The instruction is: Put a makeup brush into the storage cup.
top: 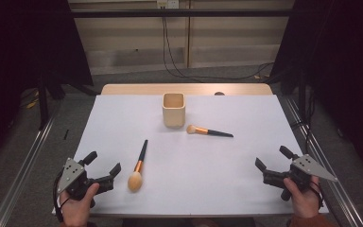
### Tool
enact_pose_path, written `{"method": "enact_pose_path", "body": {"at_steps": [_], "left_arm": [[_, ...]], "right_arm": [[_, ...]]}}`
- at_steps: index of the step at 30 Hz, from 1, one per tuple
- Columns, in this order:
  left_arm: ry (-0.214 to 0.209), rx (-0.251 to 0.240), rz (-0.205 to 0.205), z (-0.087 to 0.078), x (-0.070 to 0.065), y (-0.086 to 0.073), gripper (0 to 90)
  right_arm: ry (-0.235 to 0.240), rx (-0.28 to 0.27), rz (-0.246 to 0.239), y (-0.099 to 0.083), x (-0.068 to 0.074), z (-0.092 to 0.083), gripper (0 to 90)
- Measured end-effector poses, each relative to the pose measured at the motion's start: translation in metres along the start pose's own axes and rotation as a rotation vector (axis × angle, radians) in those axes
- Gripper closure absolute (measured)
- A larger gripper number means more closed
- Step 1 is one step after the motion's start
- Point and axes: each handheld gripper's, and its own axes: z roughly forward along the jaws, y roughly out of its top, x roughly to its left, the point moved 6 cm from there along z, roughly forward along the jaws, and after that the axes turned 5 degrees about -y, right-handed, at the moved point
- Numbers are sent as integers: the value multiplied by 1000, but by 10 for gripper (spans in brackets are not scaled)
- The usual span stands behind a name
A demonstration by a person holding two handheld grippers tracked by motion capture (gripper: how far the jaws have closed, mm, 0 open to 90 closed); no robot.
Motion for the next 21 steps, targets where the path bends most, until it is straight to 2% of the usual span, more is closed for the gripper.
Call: {"method": "enact_pose_path", "body": {"at_steps": [11, 14, 17, 21], "left_arm": [[1, 15, -9, 0, -3, -2, 40], [-11, 34, 10, 0, -7, -2, 40], [-20, 33, 4, 1, -9, -2, 40], [-40, 58, 10, 3, -13, 0, 40]], "right_arm": [[14, 12, 1, -1, 1, 3, 0], [17, 8, -1, -1, 2, 3, 0], [16, 7, -2, -1, 2, 2, 0], [19, 8, -2, -1, 3, 2, 0]]}}
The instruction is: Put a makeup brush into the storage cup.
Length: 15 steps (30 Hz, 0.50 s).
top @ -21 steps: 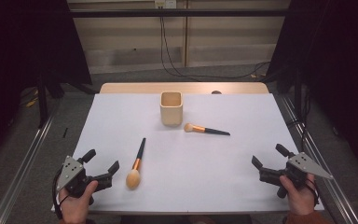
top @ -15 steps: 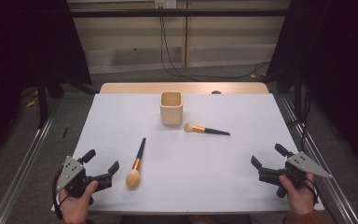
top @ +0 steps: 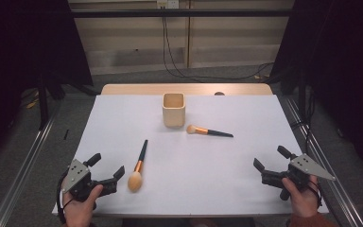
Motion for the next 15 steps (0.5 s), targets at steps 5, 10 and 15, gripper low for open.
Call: {"method": "enact_pose_path", "body": {"at_steps": [5, 10, 15], "left_arm": [[-28, 25, -14, 3, -3, 4, 55], [-35, 38, -10, 8, -7, 12, 55], [-60, 62, 1, 18, -8, 16, 54]], "right_arm": [[3, 0, -11, 0, 2, -1, 0], [2, 0, -4, 1, 2, -1, 0], [0, 0, -8, 1, 2, 0, 0]]}}
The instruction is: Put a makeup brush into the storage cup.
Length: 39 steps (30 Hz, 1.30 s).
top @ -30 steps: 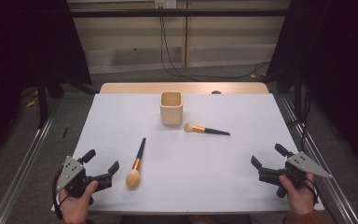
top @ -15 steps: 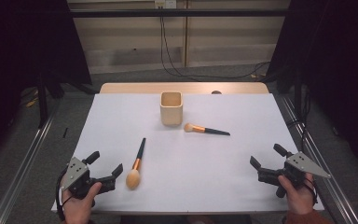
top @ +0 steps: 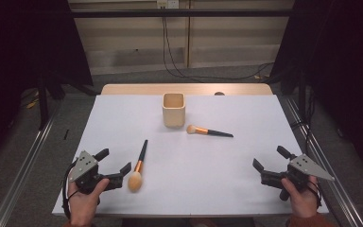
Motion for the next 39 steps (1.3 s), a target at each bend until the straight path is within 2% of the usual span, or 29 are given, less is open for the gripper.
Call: {"method": "enact_pose_path", "body": {"at_steps": [1, 3, 4, 6, 8, 12, 13, 16, 20, 21, 22, 23, 24, 30, 31, 32, 34, 36, 38, 39], "left_arm": [[7, 6, 24, 4, 0, 3, 54], [2, 9, 13, 6, -2, 6, 54], [11, 4, 34, 7, -4, 12, 53], [6, -7, 40, 8, -5, 17, 51], [4, -22, 38, 11, -4, 25, 51], [2, -12, 29, 18, -3, 27, 51], [-13, 35, 4, 25, 1, 23, 51], [4, 62, 4, 31, 5, 20, 52], [-3, 84, -5, 35, 9, 21, 49], [9, 88, 3, 36, 10, 22, 44], [30, 107, -12, 37, 11, 24, 43], [35, 115, -8, 38, 12, 25, 40], [32, 117, 3, 38, 12, 27, 40], [17, 138, 11, 40, 9, 30, 45], [26, 169, 14, 41, 9, 30, 49], [26, 169, 14, 41, 9, 30, 48], [23, 205, 0, 43, 8, 31, 50], [26, 267, -8, 44, 9, 30, 64], [26, 285, -19, 45, 8, 30, 69], [21, 317, -15, 46, 9, 30, 73]], "right_arm": [[0, 0, -3, 0, 0, 0, 0], [0, 1, -2, 0, 0, 0, 0], [-1, 4, -4, -1, 0, 1, 0], [3, 2, -5, 0, 1, 1, 0], [5, 4, -10, -1, 1, 0, 0], [6, 4, -7, -1, 1, 1, 0], [6, 5, -8, -1, 1, 1, 0], [6, 7, -7, -1, 2, 2, 0], [10, 8, -11, -1, 3, 2, 0], [11, 8, -12, -1, 3, 3, 0], [11, 9, -12, -1, 3, 3, 0], [10, 8, -12, -1, 3, 3, 0], [12, 8, -11, -1, 3, 3, 0], [11, 10, -14, -1, 3, 2, 0], [12, 11, -15, -1, 3, 2, 0], [12, 11, -15, -1, 3, 2, 0], [13, 12, -14, -1, 3, 2, 0], [13, 13, -15, -2, 3, 2, 0], [12, 14, -15, -2, 3, 2, 0], [10, 14, -15, -2, 3, 2, 0]]}}
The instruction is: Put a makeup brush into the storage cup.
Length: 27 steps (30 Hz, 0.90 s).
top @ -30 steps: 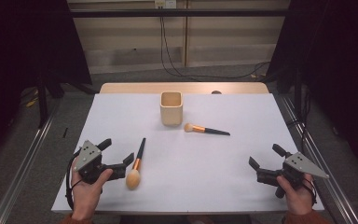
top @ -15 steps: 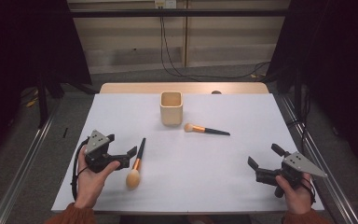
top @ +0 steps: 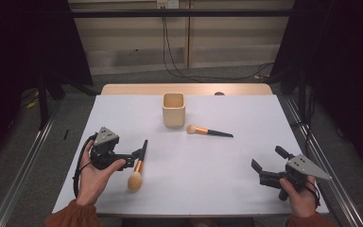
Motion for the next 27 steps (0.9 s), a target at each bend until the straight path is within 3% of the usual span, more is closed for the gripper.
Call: {"method": "enact_pose_path", "body": {"at_steps": [1, 4, 5, 7, 11, 12, 15, 18, 21, 27], "left_arm": [[11, 33, 22, 1, 1, 1, 73], [11, 59, 15, 1, 3, 2, 73], [13, 104, -14, 1, 4, 1, 79], [9, 151, -25, 1, 4, -1, 91], [33, 195, -31, 1, 7, -3, 88], [32, 226, -66, 3, 7, -4, 87], [43, 261, -51, 3, 8, -4, 87], [18, 272, -72, 4, 5, -3, 88], [20, 299, -80, 6, 5, -3, 95], [16, 398, -85, 12, 2, -6, 100]], "right_arm": [[0, -1, -1, 0, 0, 0, 0], [2, 2, -2, 0, 0, 0, 0], [4, 1, -2, 0, 1, 0, 0], [5, 1, -6, 0, 1, 0, 0], [8, 1, -4, 0, 1, 0, 0], [8, 1, -4, 0, 1, -1, 0], [7, 3, -10, 0, 1, 0, 0], [8, 6, -9, -1, 2, 0, 0], [7, 9, -9, -1, 2, 0, 0], [7, 10, -7, -1, 2, -1, 0]]}}
